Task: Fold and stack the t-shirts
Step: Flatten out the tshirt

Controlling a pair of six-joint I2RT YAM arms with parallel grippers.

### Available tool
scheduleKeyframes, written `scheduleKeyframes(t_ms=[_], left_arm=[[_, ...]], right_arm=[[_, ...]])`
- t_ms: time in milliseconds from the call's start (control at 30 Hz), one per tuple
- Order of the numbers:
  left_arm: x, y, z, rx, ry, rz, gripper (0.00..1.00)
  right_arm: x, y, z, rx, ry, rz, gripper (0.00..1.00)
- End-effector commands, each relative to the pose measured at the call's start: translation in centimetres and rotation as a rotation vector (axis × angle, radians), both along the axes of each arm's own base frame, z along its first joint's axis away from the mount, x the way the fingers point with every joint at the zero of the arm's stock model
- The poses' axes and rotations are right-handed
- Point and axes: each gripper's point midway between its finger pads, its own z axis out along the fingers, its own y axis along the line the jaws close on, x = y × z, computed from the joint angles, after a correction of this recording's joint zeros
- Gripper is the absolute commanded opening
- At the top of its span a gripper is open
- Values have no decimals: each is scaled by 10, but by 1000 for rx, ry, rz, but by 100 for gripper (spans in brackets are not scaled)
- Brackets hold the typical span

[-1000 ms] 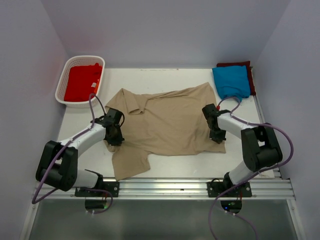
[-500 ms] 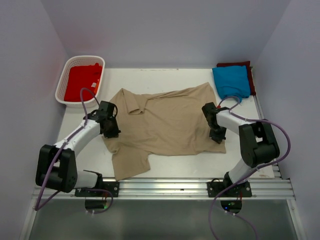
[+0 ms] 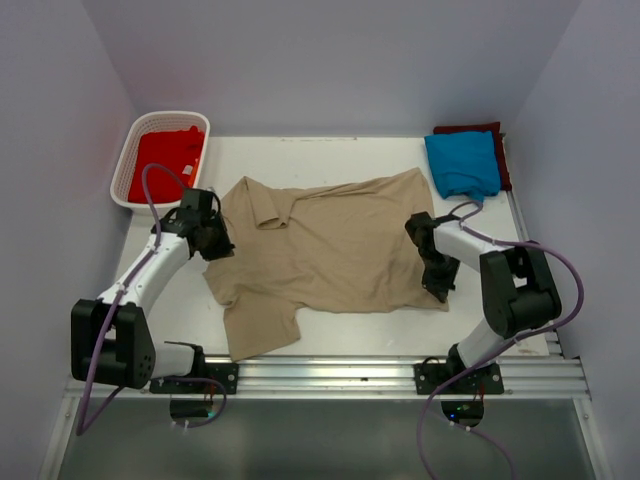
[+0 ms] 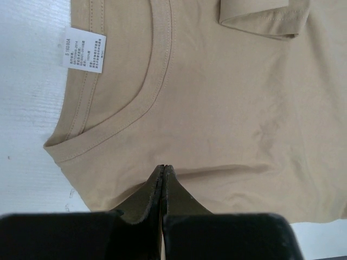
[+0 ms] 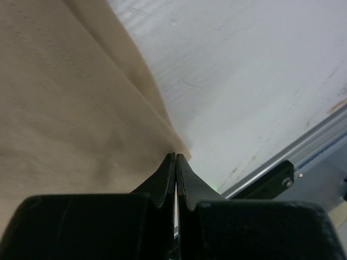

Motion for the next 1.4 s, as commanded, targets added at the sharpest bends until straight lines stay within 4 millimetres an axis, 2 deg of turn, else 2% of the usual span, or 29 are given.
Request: scheduleKeyframes(t_ms=[0, 133, 200, 233, 367, 400, 433, 500, 533, 567, 600, 633, 733, 767, 800, 833, 867, 900, 933, 1000, 1100, 1233, 1367], left_arm=[[4, -3, 9, -30, -44, -48, 0], [6, -7, 9, -59, -53, -65, 1], [11, -12, 9, -82, -73, -83, 8], [13, -12, 6, -85, -71, -82, 16], [33, -26, 17, -164, -148, -88, 39], [46, -32, 27, -191, -211, -99, 46], [52, -34, 29, -211, -226, -89, 47], [67, -34, 34, -208, -262, -77, 50], [80, -34, 35, -203, -264, -73, 51], [87, -35, 34, -197, -268, -85, 51], [104, -33, 45, -176, -298, -82, 51], [112, -32, 31, -154, -265, -87, 51], [141, -36, 27, -153, -263, -95, 51], [146, -39, 25, -156, -256, -101, 50], [160, -40, 36, -149, -278, -98, 50], [165, -44, 24, -135, -251, -108, 50], [171, -48, 24, -125, -251, -116, 50], [181, -51, 33, -121, -267, -126, 49], [185, -58, 24, -113, -252, -148, 49], [199, -64, 23, -88, -252, -162, 47], [210, -81, 22, -81, -252, -209, 44], [212, -91, 18, -27, -216, -233, 40], [204, -87, 3, 70, -140, -215, 34]], right_arm=[[-15, -20, 27, -122, 11, -45, 0], [-12, -22, 37, -136, -14, -59, 0], [-2, -14, 38, -83, -56, -57, 0], [7, -8, 41, -47, -89, -44, 0], [50, 24, 72, 150, -311, 81, 0], [64, 32, 92, 196, -412, 127, 0], [70, 39, 105, 241, -467, 154, 2], [80, 48, 131, 291, -578, 219, 10], [83, 51, 141, 309, -605, 241, 25], [84, 59, 146, 350, -619, 267, 30], [86, 62, 152, 368, -642, 302, 35], [86, 67, 154, 388, -649, 317, 43], [85, 79, 152, 446, -655, 370, 48], [85, 80, 151, 453, -653, 377, 48], [83, 83, 147, 467, -648, 388, 48], [83, 84, 146, 474, -650, 394, 48], [82, 86, 145, 479, -650, 397, 47], [82, 88, 142, 496, -647, 406, 46], [81, 89, 141, 497, -644, 413, 45], [81, 91, 139, 505, -644, 414, 42], [80, 93, 137, 514, -640, 420, 40], [79, 89, 132, 496, -623, 414, 37], [78, 88, 130, 490, -621, 412, 36]])
